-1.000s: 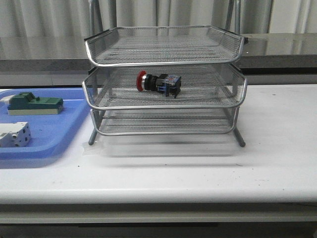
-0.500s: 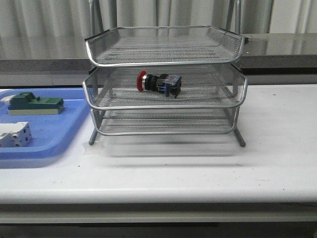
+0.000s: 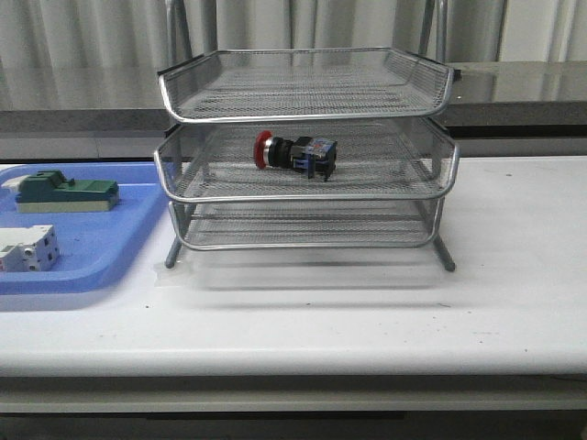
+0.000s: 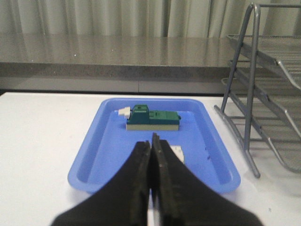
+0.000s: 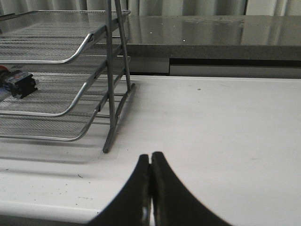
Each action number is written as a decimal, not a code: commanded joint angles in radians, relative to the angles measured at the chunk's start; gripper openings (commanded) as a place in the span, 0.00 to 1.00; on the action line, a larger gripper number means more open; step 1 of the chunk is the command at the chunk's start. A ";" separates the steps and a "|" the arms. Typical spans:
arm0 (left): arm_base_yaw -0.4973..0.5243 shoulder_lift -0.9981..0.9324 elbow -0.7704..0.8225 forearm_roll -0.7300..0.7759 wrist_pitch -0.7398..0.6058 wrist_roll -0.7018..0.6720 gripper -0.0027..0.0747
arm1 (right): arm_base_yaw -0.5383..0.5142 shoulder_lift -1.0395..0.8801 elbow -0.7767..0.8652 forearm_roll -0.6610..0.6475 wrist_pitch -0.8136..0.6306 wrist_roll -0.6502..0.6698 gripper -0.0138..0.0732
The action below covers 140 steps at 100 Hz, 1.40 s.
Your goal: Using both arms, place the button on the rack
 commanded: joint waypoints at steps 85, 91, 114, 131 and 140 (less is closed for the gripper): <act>-0.045 -0.082 0.047 0.055 -0.140 -0.014 0.01 | -0.005 -0.021 -0.014 0.006 -0.088 0.001 0.09; -0.045 -0.082 0.047 0.055 -0.140 -0.014 0.01 | -0.005 -0.021 -0.014 0.006 -0.088 0.001 0.09; -0.045 -0.082 0.047 0.055 -0.140 -0.014 0.01 | -0.005 -0.021 -0.014 0.006 -0.088 0.001 0.09; -0.045 -0.082 0.047 0.055 -0.140 -0.014 0.01 | -0.005 -0.021 -0.014 0.006 -0.088 0.001 0.09; -0.045 -0.082 0.047 0.055 -0.140 -0.014 0.01 | -0.005 -0.021 -0.014 0.006 -0.088 0.001 0.09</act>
